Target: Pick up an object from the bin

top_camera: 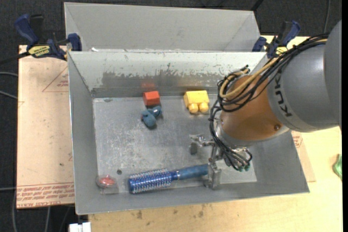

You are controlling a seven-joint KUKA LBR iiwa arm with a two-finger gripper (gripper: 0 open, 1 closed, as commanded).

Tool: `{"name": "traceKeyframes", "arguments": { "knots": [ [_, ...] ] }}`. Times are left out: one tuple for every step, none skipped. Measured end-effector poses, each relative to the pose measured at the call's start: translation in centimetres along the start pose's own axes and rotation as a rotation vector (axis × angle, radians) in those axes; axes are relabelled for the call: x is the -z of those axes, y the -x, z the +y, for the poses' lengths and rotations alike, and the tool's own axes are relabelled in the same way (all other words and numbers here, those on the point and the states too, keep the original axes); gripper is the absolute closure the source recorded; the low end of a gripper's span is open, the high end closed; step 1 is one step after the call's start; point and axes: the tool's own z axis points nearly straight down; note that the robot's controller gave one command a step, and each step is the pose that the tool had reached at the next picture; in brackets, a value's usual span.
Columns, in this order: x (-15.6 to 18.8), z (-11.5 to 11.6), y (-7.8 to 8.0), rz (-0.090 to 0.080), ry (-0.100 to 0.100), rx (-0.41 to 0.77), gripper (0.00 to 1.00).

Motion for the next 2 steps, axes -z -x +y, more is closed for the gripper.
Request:
{"name": "traceKeyframes", "arguments": {
  "knots": [
    [3.31,5.12,1.39,-0.005,0.0,0.053,0.0],
    [3.61,5.14,1.14,-0.001,-0.002,-0.046,0.0]
  ]
}}
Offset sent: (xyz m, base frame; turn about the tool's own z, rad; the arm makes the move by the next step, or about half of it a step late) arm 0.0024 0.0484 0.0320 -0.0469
